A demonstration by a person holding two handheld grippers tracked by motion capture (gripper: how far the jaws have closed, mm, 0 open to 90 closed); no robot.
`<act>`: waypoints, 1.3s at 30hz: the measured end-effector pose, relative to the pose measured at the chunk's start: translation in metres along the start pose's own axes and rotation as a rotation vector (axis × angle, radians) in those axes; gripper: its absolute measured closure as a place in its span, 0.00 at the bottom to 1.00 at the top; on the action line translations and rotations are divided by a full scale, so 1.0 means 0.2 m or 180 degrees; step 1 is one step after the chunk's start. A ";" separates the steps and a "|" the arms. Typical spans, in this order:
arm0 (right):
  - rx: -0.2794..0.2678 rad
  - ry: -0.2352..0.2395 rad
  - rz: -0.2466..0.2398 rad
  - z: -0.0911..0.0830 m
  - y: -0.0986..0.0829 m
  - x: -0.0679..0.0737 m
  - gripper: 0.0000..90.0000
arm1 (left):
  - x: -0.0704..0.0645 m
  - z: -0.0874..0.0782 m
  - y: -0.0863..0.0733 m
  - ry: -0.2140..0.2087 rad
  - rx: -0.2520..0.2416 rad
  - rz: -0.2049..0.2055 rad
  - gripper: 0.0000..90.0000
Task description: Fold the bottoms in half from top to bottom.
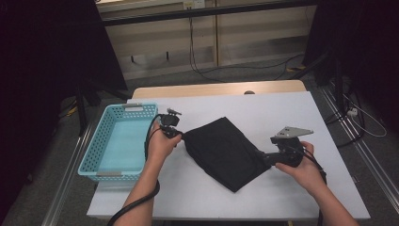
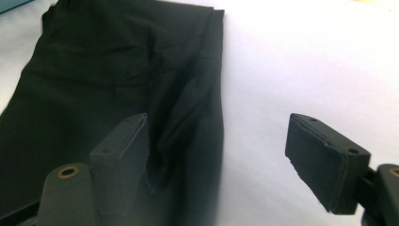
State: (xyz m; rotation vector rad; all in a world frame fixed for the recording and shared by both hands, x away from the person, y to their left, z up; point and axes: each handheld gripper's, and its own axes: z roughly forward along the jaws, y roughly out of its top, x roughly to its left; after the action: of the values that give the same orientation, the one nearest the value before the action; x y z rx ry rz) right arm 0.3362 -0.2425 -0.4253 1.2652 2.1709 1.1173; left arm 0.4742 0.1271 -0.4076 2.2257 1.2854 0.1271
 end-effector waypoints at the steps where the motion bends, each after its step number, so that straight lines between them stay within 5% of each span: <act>1: 0.0010 0.0002 -0.0008 0.02 0.00 0.01 0.23 | 0.02 0.00 0.01 0.0050 -0.0022 0.0020 0.95; 4: 0.0023 -0.0022 0.0011 0.07 0.00 0.05 0.22 | 0.06 0.01 0.03 0.0121 -0.0032 -0.0005 0.92; 8: -0.0007 0.0001 0.0086 0.14 0.01 0.11 0.20 | 0.08 0.01 0.01 0.0151 -0.0098 -0.0071 0.64; 13: -0.0049 0.0062 0.0129 0.22 0.03 0.16 0.20 | 0.09 -0.01 -0.03 0.0123 -0.0078 -0.0140 0.43; 17: 0.0134 0.0032 0.0119 0.28 0.01 0.17 0.22 | 0.07 -0.01 -0.05 0.0126 -0.0026 -0.0111 0.34; 22: 0.0222 0.0014 0.0233 0.30 -0.03 0.15 0.21 | 0.03 0.00 -0.06 0.0091 -0.0017 -0.0029 0.29; 25: 0.0243 0.0047 0.0176 0.30 -0.03 0.18 0.26 | 0.02 0.01 -0.06 0.0115 -0.0010 0.0017 0.26; 30: 0.0210 0.0164 0.0040 0.28 -0.04 0.21 0.48 | 0.02 0.01 -0.06 0.0176 0.0008 0.0033 0.20; 35: 0.0177 0.0138 0.0091 0.28 -0.05 0.21 0.52 | 0.02 0.02 -0.06 0.0177 0.0004 -0.0022 0.17; 39: 0.0149 0.0133 0.0186 0.28 -0.05 0.23 0.66 | 0.04 0.06 -0.06 0.0197 0.0027 -0.0091 0.14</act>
State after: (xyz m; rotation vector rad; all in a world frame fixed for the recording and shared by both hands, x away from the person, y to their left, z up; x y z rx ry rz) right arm 0.3435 -0.1820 -0.4644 1.3449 2.2159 1.1315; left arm 0.4736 0.1324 -0.4248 2.2255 1.3524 0.1812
